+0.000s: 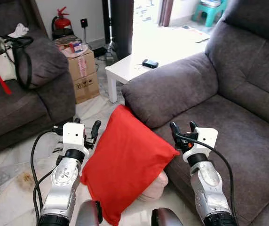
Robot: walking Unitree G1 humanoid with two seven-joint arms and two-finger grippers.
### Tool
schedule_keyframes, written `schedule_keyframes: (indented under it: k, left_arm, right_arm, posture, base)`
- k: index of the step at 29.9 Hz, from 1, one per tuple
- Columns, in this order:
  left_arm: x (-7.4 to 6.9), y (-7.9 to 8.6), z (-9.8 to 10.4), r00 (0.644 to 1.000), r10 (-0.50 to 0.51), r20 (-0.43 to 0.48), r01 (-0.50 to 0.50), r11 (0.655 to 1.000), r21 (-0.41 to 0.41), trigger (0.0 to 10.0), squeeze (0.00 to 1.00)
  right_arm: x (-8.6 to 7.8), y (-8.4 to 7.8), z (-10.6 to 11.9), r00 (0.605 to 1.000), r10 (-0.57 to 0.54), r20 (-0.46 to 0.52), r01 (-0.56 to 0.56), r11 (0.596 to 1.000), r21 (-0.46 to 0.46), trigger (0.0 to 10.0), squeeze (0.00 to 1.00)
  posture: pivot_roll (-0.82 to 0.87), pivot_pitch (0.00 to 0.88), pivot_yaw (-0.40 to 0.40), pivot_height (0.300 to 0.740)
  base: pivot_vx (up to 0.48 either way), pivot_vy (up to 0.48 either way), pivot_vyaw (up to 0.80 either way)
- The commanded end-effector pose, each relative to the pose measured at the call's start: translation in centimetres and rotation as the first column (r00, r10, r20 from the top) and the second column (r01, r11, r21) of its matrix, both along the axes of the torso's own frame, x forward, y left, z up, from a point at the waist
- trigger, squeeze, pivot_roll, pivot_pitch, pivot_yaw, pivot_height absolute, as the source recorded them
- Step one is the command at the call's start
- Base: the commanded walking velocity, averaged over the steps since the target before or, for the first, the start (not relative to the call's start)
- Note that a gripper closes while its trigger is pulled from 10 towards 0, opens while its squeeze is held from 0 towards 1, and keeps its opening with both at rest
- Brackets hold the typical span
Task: Move the pillow to the sofa from floor
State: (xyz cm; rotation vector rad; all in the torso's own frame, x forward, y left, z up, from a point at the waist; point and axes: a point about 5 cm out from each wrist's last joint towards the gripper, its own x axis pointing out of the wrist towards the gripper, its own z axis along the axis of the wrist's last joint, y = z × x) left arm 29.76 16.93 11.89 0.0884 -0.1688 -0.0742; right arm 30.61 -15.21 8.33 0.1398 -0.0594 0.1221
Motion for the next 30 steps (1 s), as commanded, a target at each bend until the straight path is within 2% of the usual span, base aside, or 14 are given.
schedule_keyframes:
  k: [1, 10, 30]
  left_arm:
    - [0.04, 0.21, 0.05, 1.000, 0.016, 0.000, -0.016, 1.000, -0.004, 10.0, 0.00]
    - [0.08, 0.21, 0.18, 1.000, 0.018, 0.005, -0.018, 1.000, -0.006, 10.0, 0.00]
    - [0.10, 0.52, 0.19, 0.999, 0.040, 0.004, -0.040, 0.999, -0.011, 10.0, 0.00]
  right_arm:
    - [0.06, 0.10, 0.13, 1.000, 0.001, 0.004, -0.001, 1.000, 0.009, 10.0, 0.00]
    - [0.06, 0.09, 0.03, 1.000, 0.001, -0.004, -0.001, 1.000, 0.009, 10.0, 0.00]
    - [0.14, 0.32, -0.38, 1.000, 0.013, -0.022, -0.013, 1.000, 0.006, 10.0, 0.00]
  posture:
    - [0.00, 0.080, -0.024, 0.625]
    - [0.00, 0.079, -0.025, 0.625]
    - [0.00, 0.086, -0.024, 0.625]
  base:
    - [0.000, 0.000, 0.00]
    - [0.000, 0.000, 0.00]
    - [0.287, 0.000, 0.00]
